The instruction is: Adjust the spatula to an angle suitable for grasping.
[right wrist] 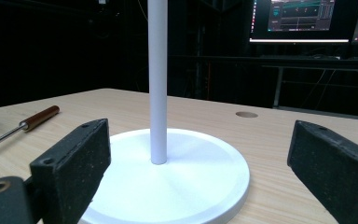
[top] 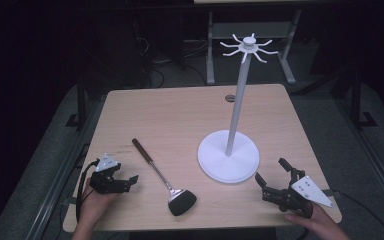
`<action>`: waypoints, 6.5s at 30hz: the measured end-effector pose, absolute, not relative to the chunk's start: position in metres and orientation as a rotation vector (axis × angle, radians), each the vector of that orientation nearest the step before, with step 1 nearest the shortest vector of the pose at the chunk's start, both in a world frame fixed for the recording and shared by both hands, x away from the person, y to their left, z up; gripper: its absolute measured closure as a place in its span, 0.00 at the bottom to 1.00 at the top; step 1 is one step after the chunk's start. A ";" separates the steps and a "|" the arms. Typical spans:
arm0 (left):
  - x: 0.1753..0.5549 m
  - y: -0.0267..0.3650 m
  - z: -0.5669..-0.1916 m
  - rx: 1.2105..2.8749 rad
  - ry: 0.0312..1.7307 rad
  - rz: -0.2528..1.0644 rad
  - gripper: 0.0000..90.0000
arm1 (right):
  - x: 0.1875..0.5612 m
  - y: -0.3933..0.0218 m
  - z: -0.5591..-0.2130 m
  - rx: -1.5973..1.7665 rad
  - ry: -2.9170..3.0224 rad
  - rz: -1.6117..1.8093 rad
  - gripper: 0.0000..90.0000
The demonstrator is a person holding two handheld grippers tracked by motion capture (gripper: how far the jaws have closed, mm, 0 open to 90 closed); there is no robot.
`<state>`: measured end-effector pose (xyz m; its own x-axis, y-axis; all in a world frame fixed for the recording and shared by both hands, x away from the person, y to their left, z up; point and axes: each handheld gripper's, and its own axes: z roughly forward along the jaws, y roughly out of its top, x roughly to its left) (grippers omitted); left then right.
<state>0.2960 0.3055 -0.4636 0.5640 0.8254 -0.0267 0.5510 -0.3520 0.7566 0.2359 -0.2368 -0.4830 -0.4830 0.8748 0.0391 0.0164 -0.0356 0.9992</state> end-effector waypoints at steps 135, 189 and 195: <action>0.371 0.182 -0.449 2.037 0.949 0.169 1.00 | 0.236 -0.237 -0.483 0.956 1.563 1.602 0.06; 0.306 0.240 -0.452 2.221 1.057 0.264 1.00 | 0.236 -0.237 -0.483 0.955 1.563 1.601 0.06; 0.308 0.249 -0.449 2.209 1.082 0.322 1.00 | 0.236 -0.237 -0.483 0.958 1.560 1.599 0.06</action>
<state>0.3077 0.2490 -0.4487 0.6292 0.7748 -0.0613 0.6157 -0.4487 0.6478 0.2359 -0.2368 -0.4830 -0.4847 0.8739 0.0376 0.0155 -0.0344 0.9993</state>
